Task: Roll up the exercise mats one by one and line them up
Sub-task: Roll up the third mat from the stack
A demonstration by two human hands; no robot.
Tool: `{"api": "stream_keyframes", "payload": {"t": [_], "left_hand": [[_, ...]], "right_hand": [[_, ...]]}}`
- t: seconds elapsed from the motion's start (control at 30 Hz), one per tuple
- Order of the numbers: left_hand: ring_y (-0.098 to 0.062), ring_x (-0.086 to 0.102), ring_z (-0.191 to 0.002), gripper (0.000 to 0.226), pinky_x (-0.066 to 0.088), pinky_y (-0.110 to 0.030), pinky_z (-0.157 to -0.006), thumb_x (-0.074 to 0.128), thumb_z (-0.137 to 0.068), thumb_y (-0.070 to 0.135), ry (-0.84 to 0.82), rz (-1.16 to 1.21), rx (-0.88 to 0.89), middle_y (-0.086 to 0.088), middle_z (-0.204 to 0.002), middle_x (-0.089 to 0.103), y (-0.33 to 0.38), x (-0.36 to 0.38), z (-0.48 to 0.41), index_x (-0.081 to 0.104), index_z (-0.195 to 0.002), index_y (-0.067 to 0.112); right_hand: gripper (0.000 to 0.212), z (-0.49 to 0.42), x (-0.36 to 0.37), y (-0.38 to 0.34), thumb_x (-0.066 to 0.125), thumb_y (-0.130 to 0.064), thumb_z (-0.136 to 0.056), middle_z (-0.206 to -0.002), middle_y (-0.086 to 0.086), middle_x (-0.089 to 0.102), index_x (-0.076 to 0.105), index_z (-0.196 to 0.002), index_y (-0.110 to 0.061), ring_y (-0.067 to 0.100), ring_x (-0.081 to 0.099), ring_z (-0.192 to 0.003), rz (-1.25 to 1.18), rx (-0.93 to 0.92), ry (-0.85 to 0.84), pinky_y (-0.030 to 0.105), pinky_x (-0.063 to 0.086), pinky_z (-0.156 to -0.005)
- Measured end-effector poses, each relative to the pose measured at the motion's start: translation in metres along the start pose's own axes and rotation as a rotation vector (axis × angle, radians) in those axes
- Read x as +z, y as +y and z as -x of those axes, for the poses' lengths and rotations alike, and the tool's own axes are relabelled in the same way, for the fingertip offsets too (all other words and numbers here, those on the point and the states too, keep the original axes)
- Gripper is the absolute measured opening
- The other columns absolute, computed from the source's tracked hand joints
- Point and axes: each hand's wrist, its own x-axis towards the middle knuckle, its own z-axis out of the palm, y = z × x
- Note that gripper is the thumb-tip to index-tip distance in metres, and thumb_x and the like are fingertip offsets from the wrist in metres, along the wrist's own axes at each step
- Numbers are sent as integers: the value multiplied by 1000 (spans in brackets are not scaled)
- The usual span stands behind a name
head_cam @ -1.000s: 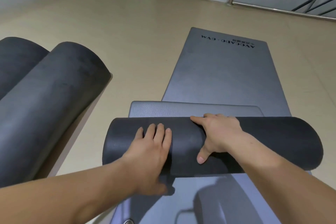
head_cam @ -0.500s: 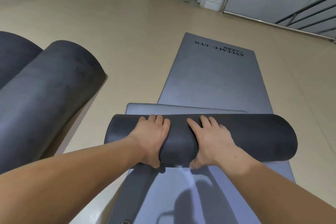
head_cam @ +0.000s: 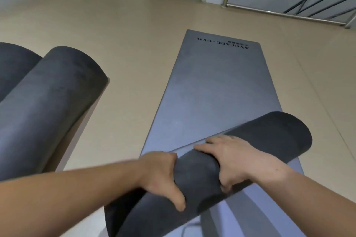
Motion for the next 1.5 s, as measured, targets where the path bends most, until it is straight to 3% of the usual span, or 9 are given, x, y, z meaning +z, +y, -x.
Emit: {"api": "stream_keyframes", "payload": {"t": [0.13, 0.23, 0.4, 0.63, 0.87, 1.13, 1.3, 1.4, 1.5], "left_hand": [[-13, 75, -104, 95, 61, -39, -98, 101, -44, 59, 10, 296, -62, 11, -121, 74, -44, -36, -12, 66, -129, 32], [-20, 61, -129, 124, 51, -39, -110, 95, -53, 71, 125, 115, -54, 5, -149, 57, -47, -54, -13, 45, -156, 25], [-22, 62, -108, 68, 55, -36, -85, 75, -80, 66, 435, -451, 100, 5, -120, 59, -16, -46, 9, 59, -136, 30], [-28, 45, -132, 142, 51, -42, -102, 85, -58, 78, 364, -534, 26, -5, -152, 39, -36, -2, 4, 12, -162, 16], [-26, 44, -136, 146, 51, -42, -103, 85, -56, 81, 334, -485, 25, 2, -160, 34, -55, -10, -16, 6, -165, 24], [-20, 21, -158, 149, 30, -42, -127, 90, -60, 74, 181, -225, 21, 12, -176, 11, -86, -34, -31, -3, -169, 34], [-20, 27, -155, 150, 33, -43, -124, 88, -54, 78, 223, -194, 59, 13, -173, 19, -96, -34, -36, 2, -169, 36], [-21, 30, -152, 149, 34, -42, -123, 87, -51, 81, 231, -175, 65, 12, -169, 25, -103, -33, -37, 6, -169, 37], [-22, 40, -143, 151, 41, -42, -117, 83, -41, 86, 223, -110, 35, 9, -155, 38, -104, -29, -35, 3, -163, 50]], "right_hand": [[78, 10, 5, 0, 68, -63, -88, -146, -7, 39, 33, -155, -47, 22, 39, -135, -45, 125, 291, 38, 45, -102], [109, 10, 21, -14, 64, -82, -77, -162, 1, 18, 10, -163, -43, 28, 17, -151, -78, 192, 245, 42, 49, -103], [130, -14, 21, -25, 61, -94, -66, -171, 6, 2, -4, -164, -39, 34, -2, -159, -40, 243, 245, 53, 36, -115], [96, -37, 6, -36, 55, -85, -83, -163, 4, 20, 15, -160, -46, 34, 13, -154, -53, 261, 263, 51, 44, -106], [83, -53, 18, -40, 34, -76, -98, -173, 7, -2, -3, -164, -41, 40, -8, -159, -28, 233, 219, 50, 50, -102], [78, -82, 18, -55, 23, -66, -101, -174, 10, -14, -6, -166, -34, 39, -18, -158, -49, 246, 217, 67, 16, -121], [90, -55, 55, -43, 45, -67, -98, -174, 10, -7, 0, -167, -31, 31, -2, -160, -512, 402, 693, 51, 17, -128], [105, -31, 74, -48, 63, -68, -91, -173, 5, -6, -9, -163, -44, 25, 23, -155, -1061, 603, 542, 44, 27, -123], [123, -30, 84, -86, 81, -59, -83, -156, -16, 39, -21, -151, -66, 13, 55, -125, -1569, 582, 408, 44, 42, -116]]}}
